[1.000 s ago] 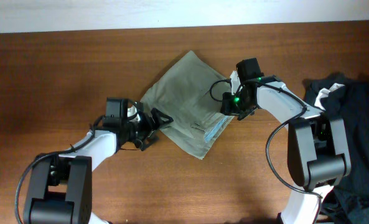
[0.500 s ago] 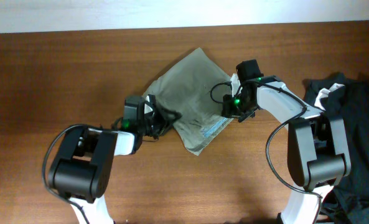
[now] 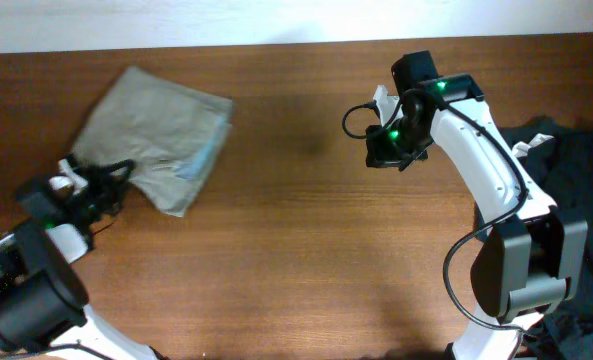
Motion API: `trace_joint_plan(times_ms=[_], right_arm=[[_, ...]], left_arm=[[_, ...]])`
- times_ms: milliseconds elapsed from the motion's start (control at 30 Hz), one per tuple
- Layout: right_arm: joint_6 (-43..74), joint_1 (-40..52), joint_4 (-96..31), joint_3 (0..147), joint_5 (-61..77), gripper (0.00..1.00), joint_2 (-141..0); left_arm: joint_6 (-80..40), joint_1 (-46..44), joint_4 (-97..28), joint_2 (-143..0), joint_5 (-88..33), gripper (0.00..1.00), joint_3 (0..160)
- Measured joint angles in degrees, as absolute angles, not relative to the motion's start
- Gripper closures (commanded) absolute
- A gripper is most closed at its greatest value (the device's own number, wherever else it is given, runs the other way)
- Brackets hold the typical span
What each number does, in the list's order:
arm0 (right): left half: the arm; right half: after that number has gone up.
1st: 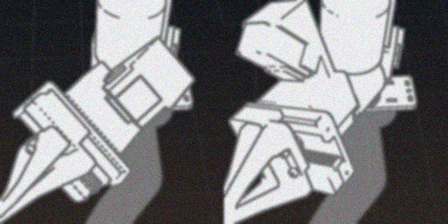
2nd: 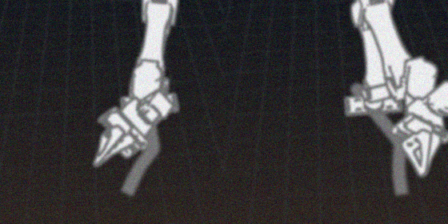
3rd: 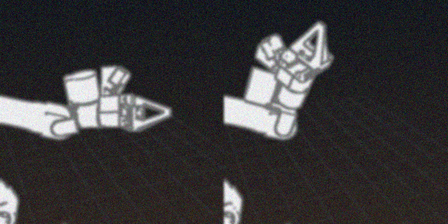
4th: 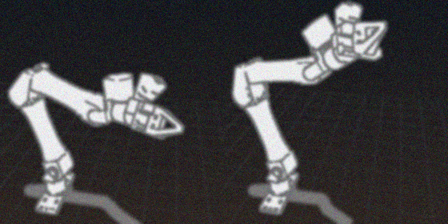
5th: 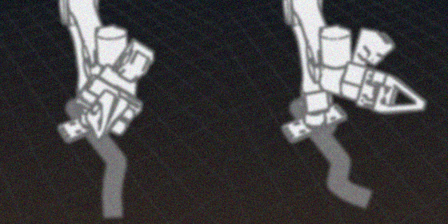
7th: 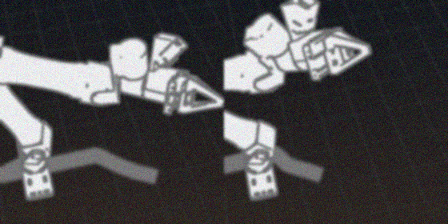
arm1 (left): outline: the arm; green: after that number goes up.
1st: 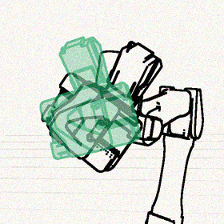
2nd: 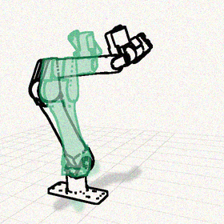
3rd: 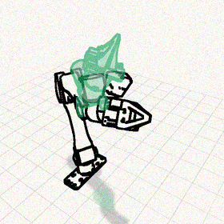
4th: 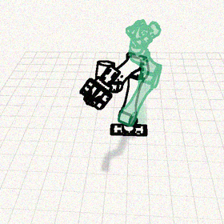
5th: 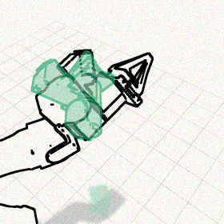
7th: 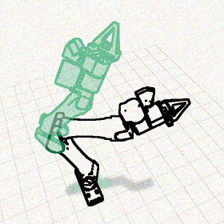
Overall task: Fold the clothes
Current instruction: 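Grasp the folded bundle with the left gripper and drag it to the left, then release the bundle and lift the left gripper away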
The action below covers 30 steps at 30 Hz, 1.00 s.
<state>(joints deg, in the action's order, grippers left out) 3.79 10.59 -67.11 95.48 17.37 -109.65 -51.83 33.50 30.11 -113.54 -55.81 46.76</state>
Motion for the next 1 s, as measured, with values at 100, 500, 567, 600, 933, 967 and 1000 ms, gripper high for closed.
trace_joint_plan(times_ms=[100, 500, 567, 600, 933, 967, 1000], right_arm=[[3.8, 10.6, -68.4, 95.5, 17.3, 0.82, -109.6], [3.4, 10.6, -69.0, 95.5, 17.4, 0.82, -109.7], [3.3, 10.6, -69.3, 95.5, 17.4, 0.81, -109.7], [3.2, 10.6, -69.5, 95.5, 17.4, 0.81, -109.7], [3.2, 10.6, -69.9, 95.5, 20.3, 0.81, -109.4], [3.1, 10.6, -69.7, 95.5, 20.8, 0.81, -109.0], [3.2, 10.6, -69.6, 95.5, 21.1, 0.80, -108.5]], left_arm=[[-51.4, 41.3, 25.8, -113.3, -51.4, 0.99, 46.9], [-42.2, 44.6, 20.3, -113.0, -51.0, 0.01, 48.0], [-41.5, 44.6, 20.5, -113.0, -55.5, 0.01, 49.8], [-41.5, 44.9, 20.4, -112.9, -57.3, 0.01, 50.2], [-29.3, 48.2, -21.8, -85.5, -60.5, 0.01, 51.5], [-26.2, 47.7, -29.0, -79.2, -54.0, 0.01, 51.7], [-23.3, 47.1, -34.4, -73.5, -48.1, 0.01, 52.2]])
